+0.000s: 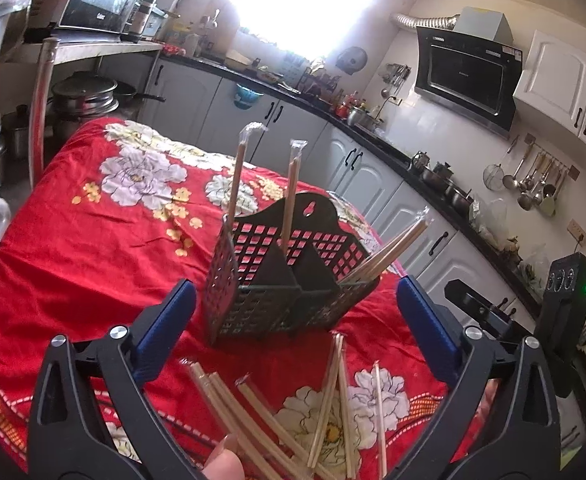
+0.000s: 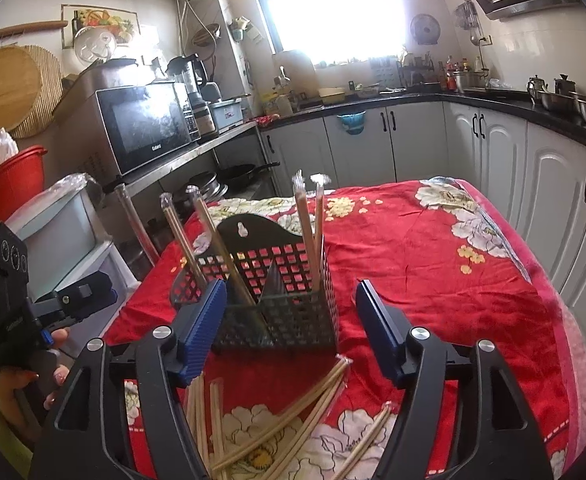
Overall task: Organize utensils
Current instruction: 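Open both tools and withdraw them from the caddy toward the chopstick pile, then close the left tool on a wrapped chopstick while the right tool grasps another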
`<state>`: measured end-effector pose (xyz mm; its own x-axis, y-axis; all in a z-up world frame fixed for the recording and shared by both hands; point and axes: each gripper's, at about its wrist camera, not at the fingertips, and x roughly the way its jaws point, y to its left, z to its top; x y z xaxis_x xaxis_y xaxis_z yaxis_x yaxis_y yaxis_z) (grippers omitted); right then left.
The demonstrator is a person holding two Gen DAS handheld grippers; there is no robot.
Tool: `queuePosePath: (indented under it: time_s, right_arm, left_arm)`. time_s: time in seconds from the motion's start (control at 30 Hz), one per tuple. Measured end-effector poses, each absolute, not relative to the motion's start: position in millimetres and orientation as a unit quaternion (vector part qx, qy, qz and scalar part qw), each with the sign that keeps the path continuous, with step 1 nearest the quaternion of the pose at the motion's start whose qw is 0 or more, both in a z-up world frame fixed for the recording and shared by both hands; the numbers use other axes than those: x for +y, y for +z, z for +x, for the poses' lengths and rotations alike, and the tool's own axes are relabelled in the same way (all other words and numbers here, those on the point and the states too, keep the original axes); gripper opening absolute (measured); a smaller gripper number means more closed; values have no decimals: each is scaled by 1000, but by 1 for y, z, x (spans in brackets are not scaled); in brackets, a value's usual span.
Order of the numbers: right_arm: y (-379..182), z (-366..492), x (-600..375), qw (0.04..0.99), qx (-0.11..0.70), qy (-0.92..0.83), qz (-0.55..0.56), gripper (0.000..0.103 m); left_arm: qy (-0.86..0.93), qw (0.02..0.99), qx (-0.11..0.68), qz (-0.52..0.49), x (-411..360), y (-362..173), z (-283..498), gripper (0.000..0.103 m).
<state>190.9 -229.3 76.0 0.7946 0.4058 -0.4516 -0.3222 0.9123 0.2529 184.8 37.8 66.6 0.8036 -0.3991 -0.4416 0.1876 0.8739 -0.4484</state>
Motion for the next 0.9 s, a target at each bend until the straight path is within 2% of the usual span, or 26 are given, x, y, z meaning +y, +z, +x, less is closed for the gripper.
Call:
queuePosePath:
  time_s: [0.9]
  right_arm:
    - [15,171,-220,915,338,208,69,68]
  left_arm:
    - [-118,909,343,-205,57,2,155,92]
